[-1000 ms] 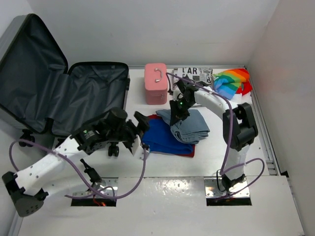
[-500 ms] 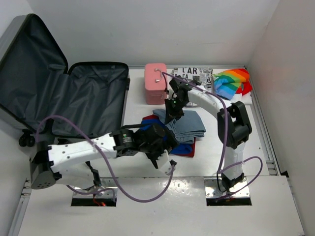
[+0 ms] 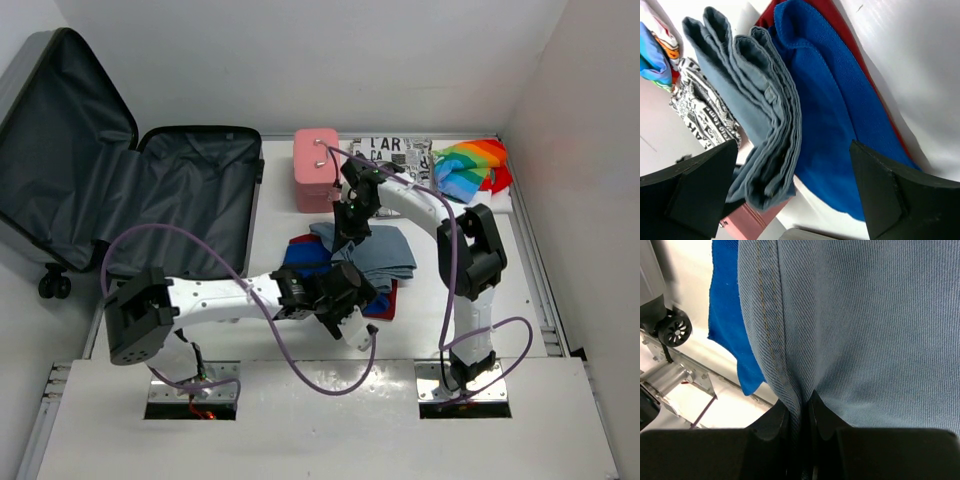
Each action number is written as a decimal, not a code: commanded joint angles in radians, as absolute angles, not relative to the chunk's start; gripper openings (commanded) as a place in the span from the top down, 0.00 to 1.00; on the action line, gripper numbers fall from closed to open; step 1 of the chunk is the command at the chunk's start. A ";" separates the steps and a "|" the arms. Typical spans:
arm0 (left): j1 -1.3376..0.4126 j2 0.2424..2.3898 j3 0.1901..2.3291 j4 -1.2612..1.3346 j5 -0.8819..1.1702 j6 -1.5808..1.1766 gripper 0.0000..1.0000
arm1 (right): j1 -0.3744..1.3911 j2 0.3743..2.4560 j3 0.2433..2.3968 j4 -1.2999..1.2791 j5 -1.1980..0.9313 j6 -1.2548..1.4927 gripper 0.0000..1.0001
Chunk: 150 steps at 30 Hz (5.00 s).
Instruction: Pack the luggage
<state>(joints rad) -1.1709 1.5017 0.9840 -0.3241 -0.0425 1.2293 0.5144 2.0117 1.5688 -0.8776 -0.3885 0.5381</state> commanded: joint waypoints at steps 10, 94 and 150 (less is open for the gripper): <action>-1.143 1.588 0.948 -0.083 -0.143 1.296 0.00 | 0.529 1.988 1.641 -0.897 -0.431 0.566 1.00; -0.081 1.825 1.384 0.058 -0.649 0.534 1.00 | -0.043 1.848 1.641 -0.729 -0.770 0.485 0.08; 0.048 1.606 1.287 -0.575 -0.207 -0.376 0.28 | 0.064 1.815 1.669 -0.805 -0.770 0.334 0.11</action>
<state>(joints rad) 0.0349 1.6947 1.2911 -0.5579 -0.1516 -0.2825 0.0669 1.8603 1.6535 -0.8082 -0.7734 0.3580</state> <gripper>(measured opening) 0.710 0.896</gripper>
